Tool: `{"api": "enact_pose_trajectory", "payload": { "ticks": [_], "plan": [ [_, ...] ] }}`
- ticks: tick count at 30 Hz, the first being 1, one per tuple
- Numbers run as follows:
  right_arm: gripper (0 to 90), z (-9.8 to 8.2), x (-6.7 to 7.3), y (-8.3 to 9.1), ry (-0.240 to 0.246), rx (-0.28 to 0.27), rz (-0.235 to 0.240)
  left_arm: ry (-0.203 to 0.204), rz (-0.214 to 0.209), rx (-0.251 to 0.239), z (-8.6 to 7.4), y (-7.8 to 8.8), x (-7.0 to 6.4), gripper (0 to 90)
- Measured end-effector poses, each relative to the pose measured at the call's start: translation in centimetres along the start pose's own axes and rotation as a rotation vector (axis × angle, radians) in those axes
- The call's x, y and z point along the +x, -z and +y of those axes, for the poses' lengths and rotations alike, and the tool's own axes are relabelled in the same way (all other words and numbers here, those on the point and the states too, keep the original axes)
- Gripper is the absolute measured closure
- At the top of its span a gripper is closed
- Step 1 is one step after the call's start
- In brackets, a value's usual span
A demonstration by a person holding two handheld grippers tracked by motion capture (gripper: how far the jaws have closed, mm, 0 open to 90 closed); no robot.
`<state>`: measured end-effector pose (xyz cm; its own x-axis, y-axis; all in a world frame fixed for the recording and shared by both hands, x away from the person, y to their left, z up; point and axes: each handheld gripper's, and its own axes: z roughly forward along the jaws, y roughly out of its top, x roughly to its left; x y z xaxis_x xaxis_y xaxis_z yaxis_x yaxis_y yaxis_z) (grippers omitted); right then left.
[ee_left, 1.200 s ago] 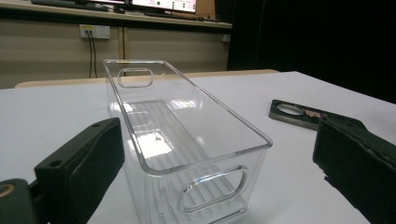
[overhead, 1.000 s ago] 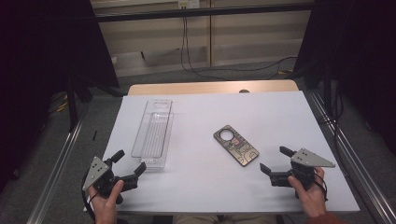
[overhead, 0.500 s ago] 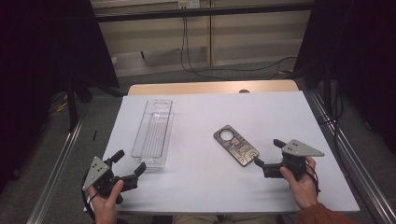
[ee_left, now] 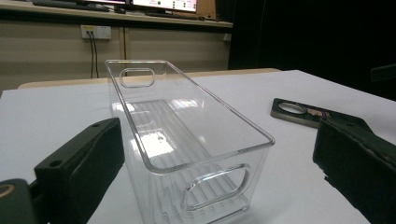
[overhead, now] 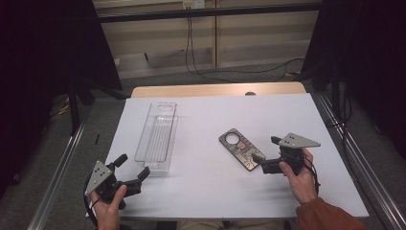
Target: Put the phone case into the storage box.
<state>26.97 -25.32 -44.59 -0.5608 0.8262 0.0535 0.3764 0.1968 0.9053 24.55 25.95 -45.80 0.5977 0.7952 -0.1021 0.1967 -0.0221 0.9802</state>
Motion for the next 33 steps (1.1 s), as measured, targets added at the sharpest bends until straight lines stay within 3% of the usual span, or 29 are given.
{"api": "enact_pose_trajectory", "payload": {
  "ticks": [9,11,17,21,25,26,33],
  "plan": [
    [1.9,1.1,-0.2,-1.4,-0.012,0.018,0.001,0.002,0.012,-0.001,0.0,0.0,0.0,2.3],
    [2.0,1.3,-0.3,-2.3,-0.018,0.051,0.015,-0.004,0.000,0.004,0.0,0.0,0.1,2.3],
    [2.7,1.9,-0.6,-3.4,-0.037,0.066,0.016,0.000,0.008,0.000,0.0,0.0,0.0,2.3],
    [2.6,2.3,-0.9,-4.3,-0.048,0.109,0.039,-0.002,-0.002,0.004,0.0,0.0,0.0,2.3],
    [2.4,2.7,-1.1,-4.8,-0.041,0.115,0.037,-0.003,0.005,0.001,0.0,0.1,0.0,2.3],
    [1.9,2.8,-1.4,-5.2,-0.036,0.148,0.053,-0.004,0.001,0.004,0.0,0.0,0.1,2.3],
    [1.6,3.6,-1.3,-6.2,-0.016,0.196,0.064,-0.006,-0.002,0.005,0.0,0.0,0.1,2.3]
  ]
}}
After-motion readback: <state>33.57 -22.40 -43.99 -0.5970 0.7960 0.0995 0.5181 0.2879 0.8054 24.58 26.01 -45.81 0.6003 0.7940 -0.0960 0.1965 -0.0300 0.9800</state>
